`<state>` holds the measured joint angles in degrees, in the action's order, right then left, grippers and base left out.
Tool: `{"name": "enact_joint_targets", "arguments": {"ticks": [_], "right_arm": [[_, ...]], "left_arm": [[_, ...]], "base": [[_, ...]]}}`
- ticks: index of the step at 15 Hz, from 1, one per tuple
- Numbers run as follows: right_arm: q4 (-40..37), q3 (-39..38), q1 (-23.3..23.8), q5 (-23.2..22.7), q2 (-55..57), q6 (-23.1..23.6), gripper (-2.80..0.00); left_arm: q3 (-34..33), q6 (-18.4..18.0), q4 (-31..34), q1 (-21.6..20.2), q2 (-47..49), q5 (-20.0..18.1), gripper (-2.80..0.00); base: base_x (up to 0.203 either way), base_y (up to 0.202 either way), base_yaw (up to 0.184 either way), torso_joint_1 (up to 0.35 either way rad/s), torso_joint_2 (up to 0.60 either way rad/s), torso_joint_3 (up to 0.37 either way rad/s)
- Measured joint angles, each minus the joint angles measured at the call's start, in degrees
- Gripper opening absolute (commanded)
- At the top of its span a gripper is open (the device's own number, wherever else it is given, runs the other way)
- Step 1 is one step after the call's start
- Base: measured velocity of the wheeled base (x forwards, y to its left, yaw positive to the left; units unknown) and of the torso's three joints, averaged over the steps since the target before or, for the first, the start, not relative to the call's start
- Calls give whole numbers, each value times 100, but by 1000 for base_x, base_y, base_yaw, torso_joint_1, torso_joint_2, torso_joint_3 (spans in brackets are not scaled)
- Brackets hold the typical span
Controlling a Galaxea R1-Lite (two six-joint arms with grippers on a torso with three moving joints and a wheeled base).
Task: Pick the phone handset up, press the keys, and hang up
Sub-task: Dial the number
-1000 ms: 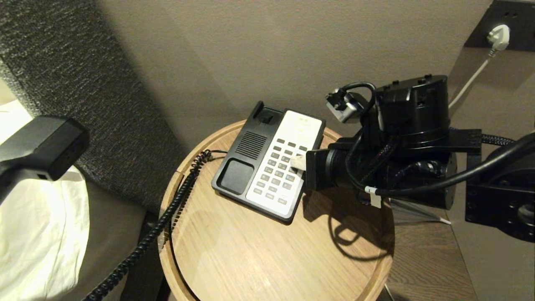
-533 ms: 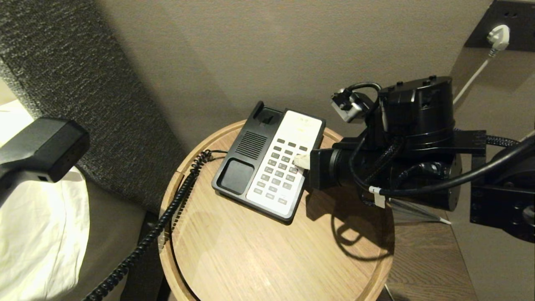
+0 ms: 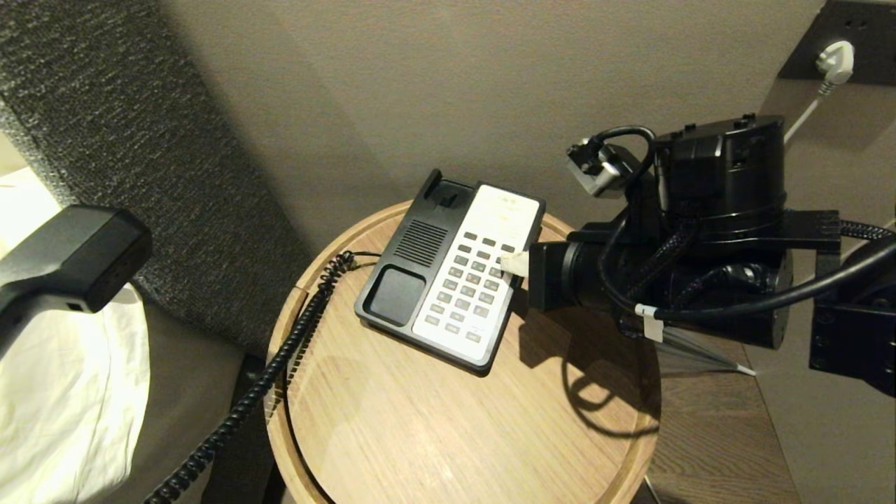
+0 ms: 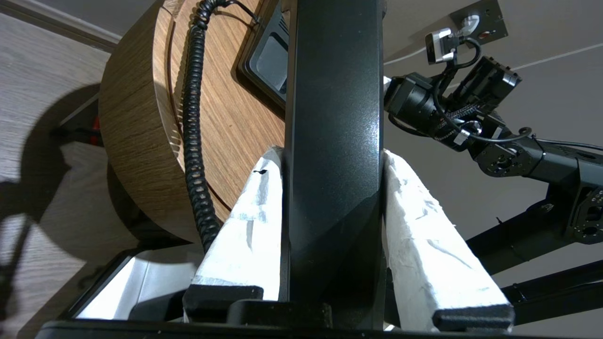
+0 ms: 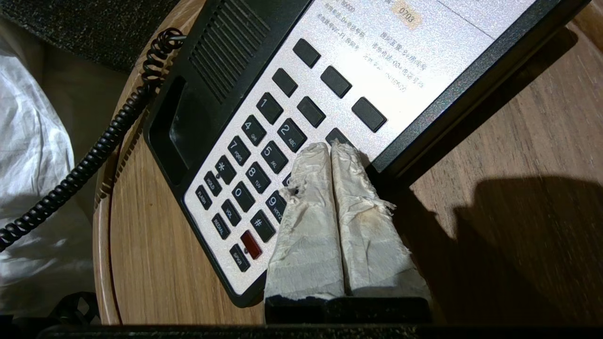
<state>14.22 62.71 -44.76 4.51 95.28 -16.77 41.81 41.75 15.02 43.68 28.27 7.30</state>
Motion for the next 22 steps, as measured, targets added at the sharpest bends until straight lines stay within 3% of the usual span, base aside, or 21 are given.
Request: {"name": "enact_joint_targets", "arguments": {"ticks": [22], "right_arm": [[40, -195, -138, 37, 177, -116, -280]], "left_arm": [[-86, 0, 2, 4, -68, 2, -280]], "base": [[0, 0, 0, 0, 0, 0]]}}
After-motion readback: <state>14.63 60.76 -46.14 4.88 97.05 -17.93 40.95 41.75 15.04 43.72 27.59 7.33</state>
